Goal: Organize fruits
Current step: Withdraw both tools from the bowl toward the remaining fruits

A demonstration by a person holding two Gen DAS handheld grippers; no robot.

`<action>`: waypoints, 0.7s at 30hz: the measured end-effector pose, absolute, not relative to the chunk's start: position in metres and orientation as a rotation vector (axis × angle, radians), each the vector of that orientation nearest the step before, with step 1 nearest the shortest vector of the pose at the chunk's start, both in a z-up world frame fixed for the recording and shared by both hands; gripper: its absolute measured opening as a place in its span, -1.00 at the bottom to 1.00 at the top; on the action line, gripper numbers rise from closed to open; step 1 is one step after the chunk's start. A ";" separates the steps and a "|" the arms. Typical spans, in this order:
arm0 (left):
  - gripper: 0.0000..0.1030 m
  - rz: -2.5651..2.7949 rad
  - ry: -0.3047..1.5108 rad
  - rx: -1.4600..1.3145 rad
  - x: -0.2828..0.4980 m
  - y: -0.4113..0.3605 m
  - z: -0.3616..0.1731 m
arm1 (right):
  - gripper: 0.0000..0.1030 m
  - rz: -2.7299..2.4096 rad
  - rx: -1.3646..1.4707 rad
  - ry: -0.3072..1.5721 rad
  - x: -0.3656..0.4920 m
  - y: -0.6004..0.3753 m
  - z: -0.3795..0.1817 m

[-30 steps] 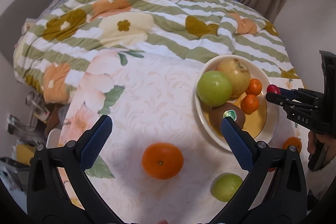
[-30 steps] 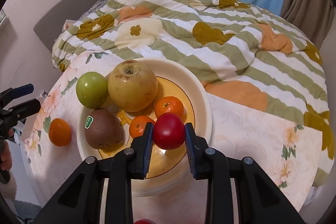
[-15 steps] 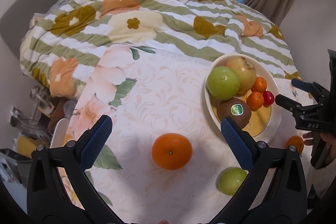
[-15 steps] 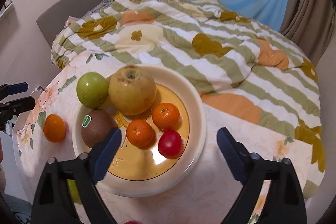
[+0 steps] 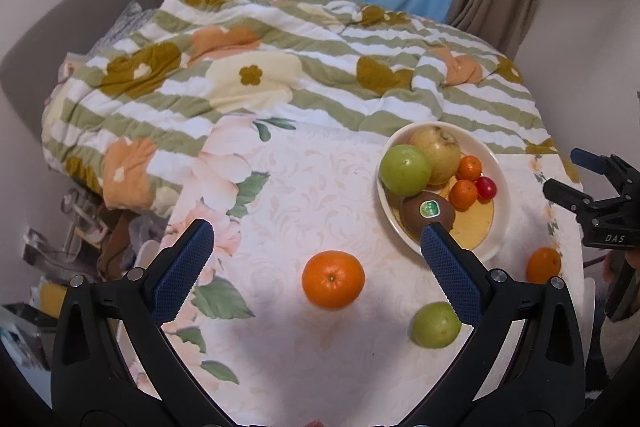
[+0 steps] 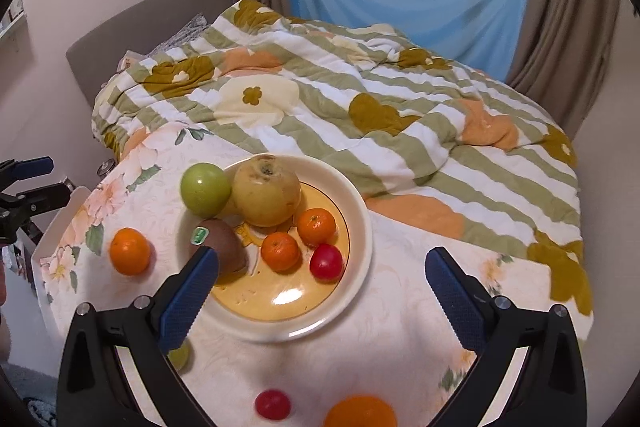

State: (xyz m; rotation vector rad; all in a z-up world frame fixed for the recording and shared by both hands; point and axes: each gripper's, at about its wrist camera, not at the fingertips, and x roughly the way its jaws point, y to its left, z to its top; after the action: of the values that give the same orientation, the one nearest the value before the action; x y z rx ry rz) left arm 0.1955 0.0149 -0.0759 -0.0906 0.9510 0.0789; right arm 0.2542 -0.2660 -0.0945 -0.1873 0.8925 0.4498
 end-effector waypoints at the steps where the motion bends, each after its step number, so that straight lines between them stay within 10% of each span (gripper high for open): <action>1: 1.00 0.073 0.944 -0.086 0.192 0.016 -0.073 | 0.99 0.439 -0.181 0.890 0.250 -0.267 -0.091; 21: 1.00 -0.080 0.887 -0.022 0.123 0.048 -0.054 | 1.00 0.237 -0.087 0.835 0.123 -0.253 -0.057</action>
State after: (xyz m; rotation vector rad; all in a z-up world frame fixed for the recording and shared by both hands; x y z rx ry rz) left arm 0.1226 0.0479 -0.0537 -0.0225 0.8866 -0.0801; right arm 0.1231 -0.2530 -0.0573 -0.0874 0.8352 0.2374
